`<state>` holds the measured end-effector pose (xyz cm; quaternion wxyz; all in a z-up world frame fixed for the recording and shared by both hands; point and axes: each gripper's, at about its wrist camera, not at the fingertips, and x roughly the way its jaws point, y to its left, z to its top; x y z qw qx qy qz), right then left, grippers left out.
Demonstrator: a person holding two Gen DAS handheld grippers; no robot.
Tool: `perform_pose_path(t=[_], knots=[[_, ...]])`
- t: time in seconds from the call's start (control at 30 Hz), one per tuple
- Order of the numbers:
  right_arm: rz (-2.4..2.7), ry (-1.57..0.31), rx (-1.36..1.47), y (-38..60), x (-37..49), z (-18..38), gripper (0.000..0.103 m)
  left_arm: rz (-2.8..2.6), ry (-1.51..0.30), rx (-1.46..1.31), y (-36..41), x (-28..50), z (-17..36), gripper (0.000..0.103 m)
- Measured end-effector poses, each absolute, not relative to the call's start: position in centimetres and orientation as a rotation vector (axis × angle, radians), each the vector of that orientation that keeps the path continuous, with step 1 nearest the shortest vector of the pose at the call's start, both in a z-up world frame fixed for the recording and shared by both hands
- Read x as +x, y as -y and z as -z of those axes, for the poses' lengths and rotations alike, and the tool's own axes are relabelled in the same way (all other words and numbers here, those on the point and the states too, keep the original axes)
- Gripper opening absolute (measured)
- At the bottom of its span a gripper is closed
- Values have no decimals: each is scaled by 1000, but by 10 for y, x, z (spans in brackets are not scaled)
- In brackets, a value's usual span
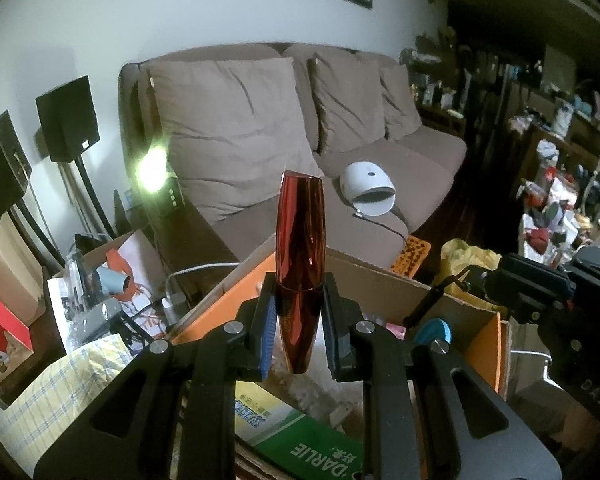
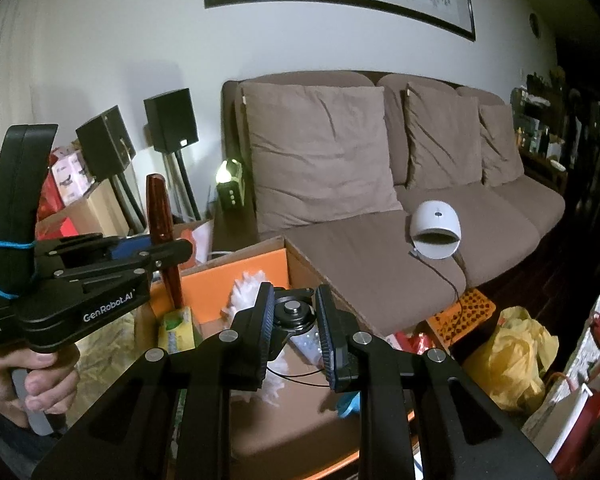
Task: Organize objects
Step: 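Lower the red cylinder with the left tool into the orange-lined box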
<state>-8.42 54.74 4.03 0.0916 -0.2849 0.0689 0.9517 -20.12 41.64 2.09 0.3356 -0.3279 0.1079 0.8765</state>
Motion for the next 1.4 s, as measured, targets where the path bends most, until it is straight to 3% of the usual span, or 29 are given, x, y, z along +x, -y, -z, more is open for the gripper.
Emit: perform_pose_path(t=[1.4], knots=[[-2809, -248, -930, -550, -107, -9, 21, -2167, -283, -1045, -432, -234, 34, 19]])
